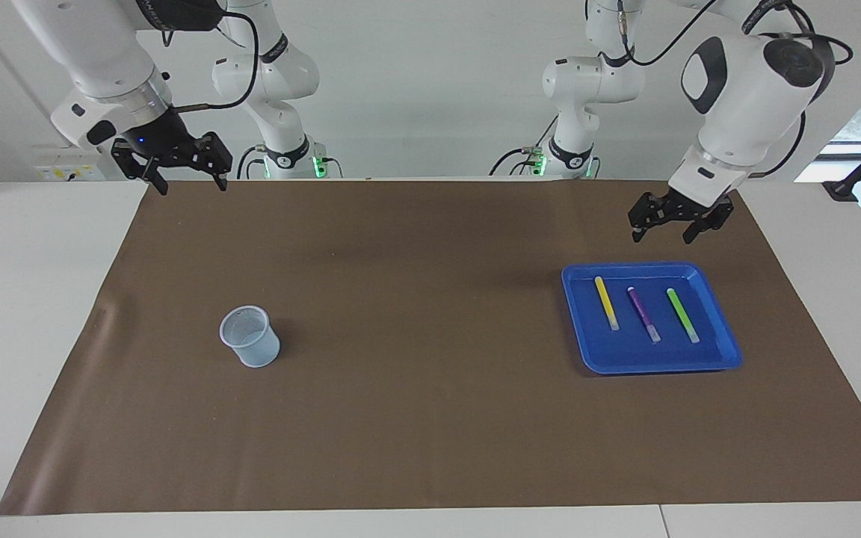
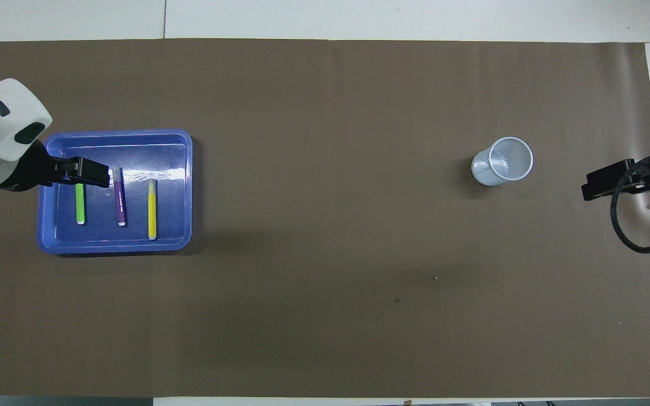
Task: Transfer and insert pens with both arms
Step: 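Reach the left gripper into the blue tray toward the yellow pen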
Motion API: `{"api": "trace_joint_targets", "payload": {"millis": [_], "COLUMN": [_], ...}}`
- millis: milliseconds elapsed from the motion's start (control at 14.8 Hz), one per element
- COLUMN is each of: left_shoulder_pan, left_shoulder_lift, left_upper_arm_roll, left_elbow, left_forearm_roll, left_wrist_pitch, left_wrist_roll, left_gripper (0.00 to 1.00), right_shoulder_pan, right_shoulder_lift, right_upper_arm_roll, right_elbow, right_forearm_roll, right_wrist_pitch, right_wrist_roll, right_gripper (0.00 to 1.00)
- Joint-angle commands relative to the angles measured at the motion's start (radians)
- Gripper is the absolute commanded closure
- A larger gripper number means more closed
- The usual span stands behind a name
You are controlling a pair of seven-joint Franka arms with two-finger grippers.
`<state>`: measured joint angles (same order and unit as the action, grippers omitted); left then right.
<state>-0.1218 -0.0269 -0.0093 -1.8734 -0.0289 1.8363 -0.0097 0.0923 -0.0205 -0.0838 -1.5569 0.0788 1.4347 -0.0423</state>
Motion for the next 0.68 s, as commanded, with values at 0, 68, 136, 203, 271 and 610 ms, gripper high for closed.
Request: {"api": "trace_joint_targets", "payload": {"millis": [0, 68, 136, 203, 271, 610], "left_shoulder_pan": [-0.016, -0.024, -0.025, -0.025, -0.025, -0.032], "left_shoulder_lift": [-0.025, -0.013, -0.004, 0.014, 0.037, 0.163], "left_upper_arm_roll": [0.006, 0.008, 0.006, 0.006, 0.006, 0.008], "left_elbow": [-0.139, -0.183, -0.235, -0.271, -0.283, -0.286], "left_forearm_roll": [0.021, 0.020, 0.021, 0.021, 0.021, 0.021], "left_wrist_pitch": [0.121, 0.180, 0.258, 0.324, 0.360, 0.521], "left_wrist_roll": [-0.019, -0.021, -0.019, -0.021, -0.021, -0.024], "left_gripper": [0.02, 0.04, 0.05, 0.05, 0.07, 0.09], "right_shoulder_pan": [-0.005, -0.003, -0.003, -0.003, -0.003, -0.013], "right_shoulder_lift": [-0.021, -0.021, -0.024, -0.038, -0.045, -0.093], "right_upper_arm_roll": [-0.002, -0.001, -0.002, -0.002, -0.002, -0.005], "right_elbow": [-0.034, -0.035, -0.049, -0.077, -0.095, -0.192], "right_forearm_roll": [0.074, 0.090, 0.152, 0.183, 0.191, 0.286], "right_wrist_pitch": [0.013, 0.030, 0.059, 0.075, 0.081, 0.093], "right_wrist_roll": [-0.028, -0.028, -0.030, -0.030, -0.030, -0.030], "right_gripper": [0.00, 0.00, 0.00, 0.00, 0.00, 0.00]}}
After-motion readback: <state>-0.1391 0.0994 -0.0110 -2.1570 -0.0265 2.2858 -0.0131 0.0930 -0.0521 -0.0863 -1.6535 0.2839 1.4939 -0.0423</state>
